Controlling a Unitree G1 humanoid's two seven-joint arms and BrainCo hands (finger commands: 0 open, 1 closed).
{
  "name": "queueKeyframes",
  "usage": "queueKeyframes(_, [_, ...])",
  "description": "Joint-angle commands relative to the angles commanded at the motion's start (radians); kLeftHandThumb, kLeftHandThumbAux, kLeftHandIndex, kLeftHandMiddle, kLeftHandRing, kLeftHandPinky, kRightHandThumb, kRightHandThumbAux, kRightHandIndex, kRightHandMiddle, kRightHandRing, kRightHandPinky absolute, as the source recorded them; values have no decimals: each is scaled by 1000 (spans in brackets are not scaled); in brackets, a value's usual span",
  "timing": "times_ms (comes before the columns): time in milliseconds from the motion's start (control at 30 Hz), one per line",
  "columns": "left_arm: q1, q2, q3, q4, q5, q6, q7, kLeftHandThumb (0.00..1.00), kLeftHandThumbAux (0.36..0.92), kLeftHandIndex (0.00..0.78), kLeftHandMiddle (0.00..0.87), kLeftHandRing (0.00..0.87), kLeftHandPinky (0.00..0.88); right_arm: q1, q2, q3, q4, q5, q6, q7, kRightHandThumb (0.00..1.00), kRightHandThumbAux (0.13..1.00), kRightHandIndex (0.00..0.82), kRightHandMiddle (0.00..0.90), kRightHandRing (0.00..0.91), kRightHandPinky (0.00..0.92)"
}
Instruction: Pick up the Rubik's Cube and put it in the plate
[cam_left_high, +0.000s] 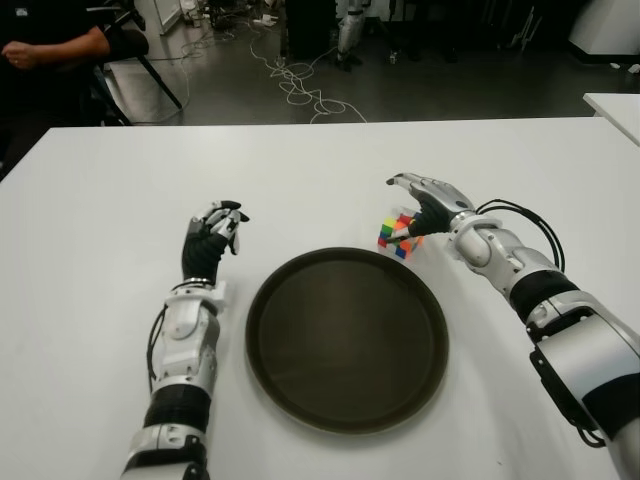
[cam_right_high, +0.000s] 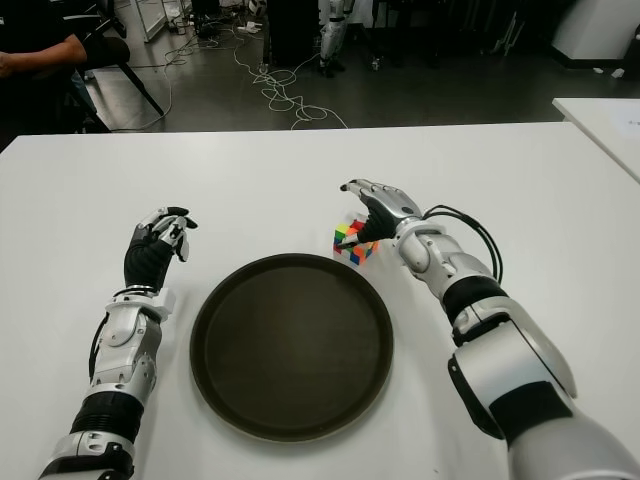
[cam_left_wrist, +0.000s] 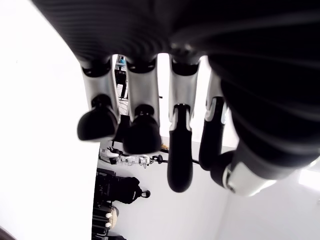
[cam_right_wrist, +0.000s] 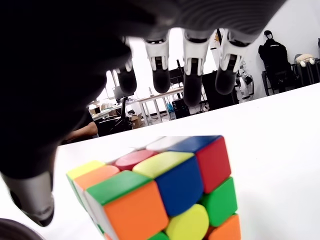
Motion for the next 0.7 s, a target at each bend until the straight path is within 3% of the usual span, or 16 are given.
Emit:
queueKeyframes(233, [4,0,-1,-13,-5,18,-2,855,662,419,533,792,802,2,-3,-5,-1,6,-4,1,0,665,94,116,128,121])
queueKeyframes(700, [-3,-2,1,6,-5,-4,-8,856,661,419,535,794,806,0,-10,4,2,-4,-18,-10,0,651,105,127,141,137])
